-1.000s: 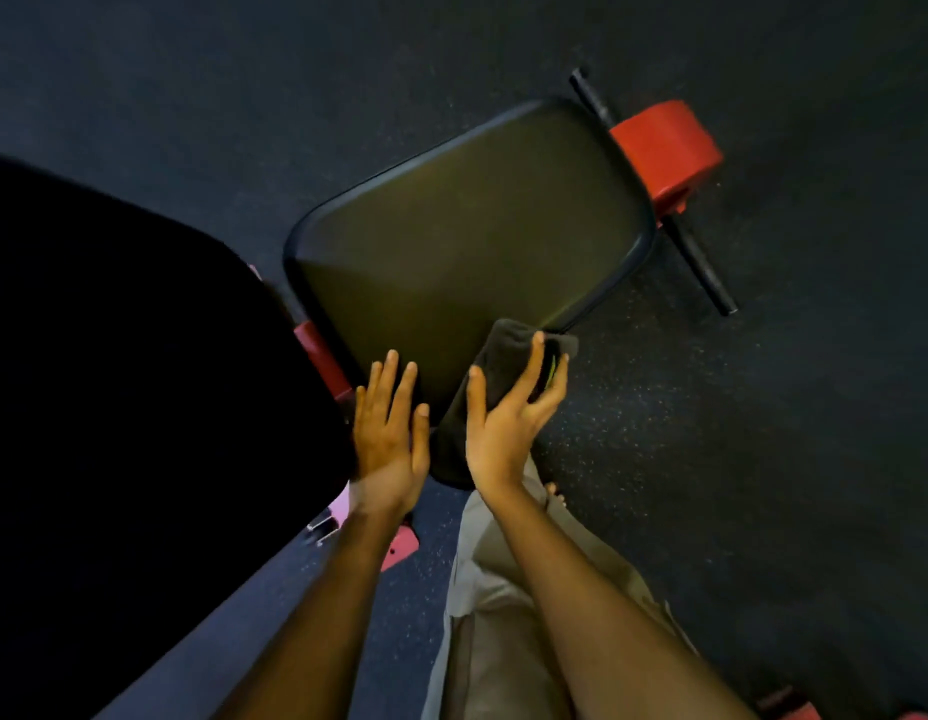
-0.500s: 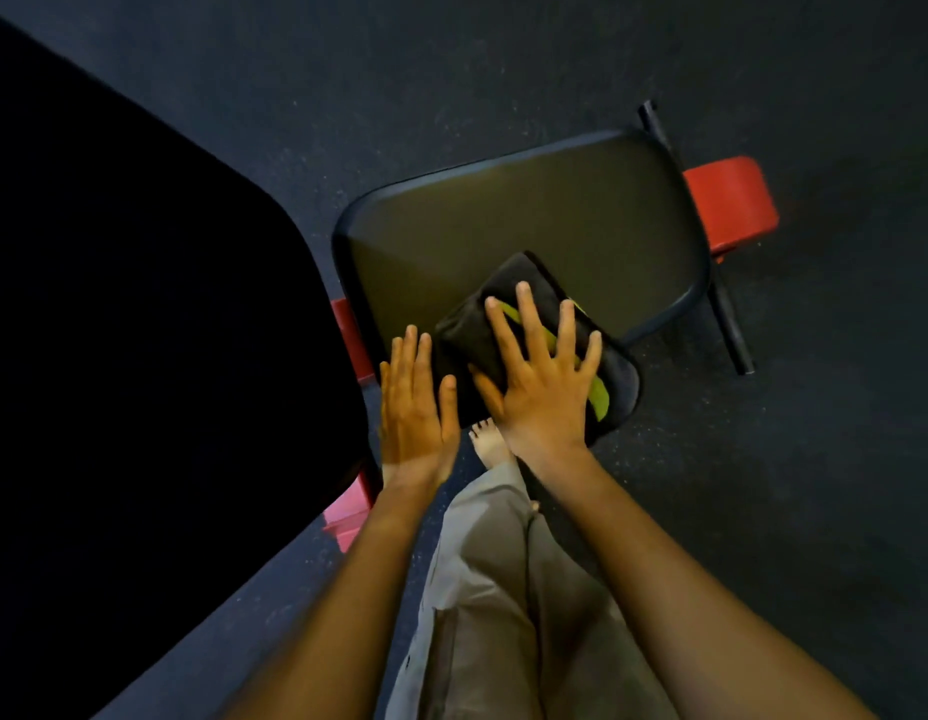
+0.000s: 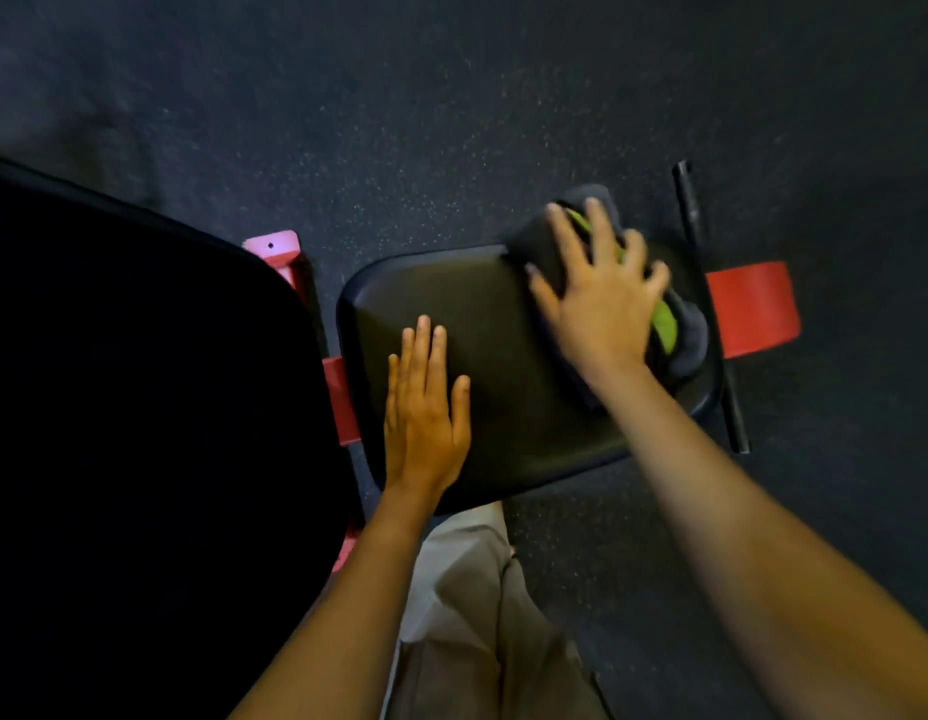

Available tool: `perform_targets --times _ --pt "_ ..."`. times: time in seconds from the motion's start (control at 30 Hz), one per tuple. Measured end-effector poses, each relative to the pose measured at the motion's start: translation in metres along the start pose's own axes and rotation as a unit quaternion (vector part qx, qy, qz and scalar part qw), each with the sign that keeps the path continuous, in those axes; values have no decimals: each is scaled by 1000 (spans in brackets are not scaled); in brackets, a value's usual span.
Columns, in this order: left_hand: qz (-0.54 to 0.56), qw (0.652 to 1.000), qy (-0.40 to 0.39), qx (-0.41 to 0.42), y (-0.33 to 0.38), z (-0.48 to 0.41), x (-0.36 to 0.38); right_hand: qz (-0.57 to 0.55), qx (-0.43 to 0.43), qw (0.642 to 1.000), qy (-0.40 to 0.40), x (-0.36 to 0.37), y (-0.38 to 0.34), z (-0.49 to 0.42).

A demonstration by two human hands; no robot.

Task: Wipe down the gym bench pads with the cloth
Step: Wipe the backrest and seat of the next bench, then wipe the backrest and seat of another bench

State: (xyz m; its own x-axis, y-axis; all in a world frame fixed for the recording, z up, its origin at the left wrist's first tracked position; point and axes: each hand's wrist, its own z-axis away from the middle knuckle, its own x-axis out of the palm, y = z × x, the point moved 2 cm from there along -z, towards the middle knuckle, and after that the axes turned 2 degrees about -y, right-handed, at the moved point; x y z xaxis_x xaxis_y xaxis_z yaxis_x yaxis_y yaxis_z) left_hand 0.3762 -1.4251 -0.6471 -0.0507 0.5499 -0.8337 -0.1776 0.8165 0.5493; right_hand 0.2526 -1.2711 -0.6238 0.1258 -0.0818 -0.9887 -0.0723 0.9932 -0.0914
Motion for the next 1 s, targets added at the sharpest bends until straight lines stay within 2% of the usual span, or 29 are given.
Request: perform_targets --times 0.1,0.17,0.23,0.3,0.33,0.37,0.43,0.5,0.57,0.6,0.67,0.73,0.8,0.83,0.93,1.0 --pt "3 1000 -12 -23 17 -3 8 4 81 997 19 3 24 52" --pt "-3 999 -20 -31 21 -1 12 8 72 997 8 11 12 91" --pt "-5 999 -25 -22 23 1 12 5 -6 1000 11 14 -4 97" --pt "-10 999 -35 -12 23 0 13 25 -114 993 0 11 -7 64" --pt "-11 999 -38 -10 24 -1 14 40 -146 988 -2 9 -1 41" --pt "-12 999 -42 -8 26 -3 15 41 -144 989 -8 5 8 20" --pt "-7 998 -58 10 35 -10 18 12 -27 1000 -4 -4 37 0" --pt "-3 996 -78 40 46 -17 21 -10 92 996 18 -6 56 19" --pt "-5 995 -90 53 53 -23 25 -6 131 991 12 0 53 61" --pt "-5 994 -93 49 56 -24 27 -1 120 993 7 3 47 80" --pt "0 995 -95 38 57 -24 30 3 35 999 -2 5 31 94" --pt "-6 995 -94 32 56 -24 33 3 -83 997 -9 4 28 66" --pt "-15 996 -83 28 59 -23 37 11 -128 992 -11 -2 44 26" --pt "-16 997 -77 18 62 -23 37 3 -101 995 -13 -7 55 8" --pt "-4 996 -84 -41 84 -19 40 -76 79 993 -31 -15 90 -1" --pt "7 993 -103 -62 104 -16 42 -108 120 986 -47 -18 100 25"
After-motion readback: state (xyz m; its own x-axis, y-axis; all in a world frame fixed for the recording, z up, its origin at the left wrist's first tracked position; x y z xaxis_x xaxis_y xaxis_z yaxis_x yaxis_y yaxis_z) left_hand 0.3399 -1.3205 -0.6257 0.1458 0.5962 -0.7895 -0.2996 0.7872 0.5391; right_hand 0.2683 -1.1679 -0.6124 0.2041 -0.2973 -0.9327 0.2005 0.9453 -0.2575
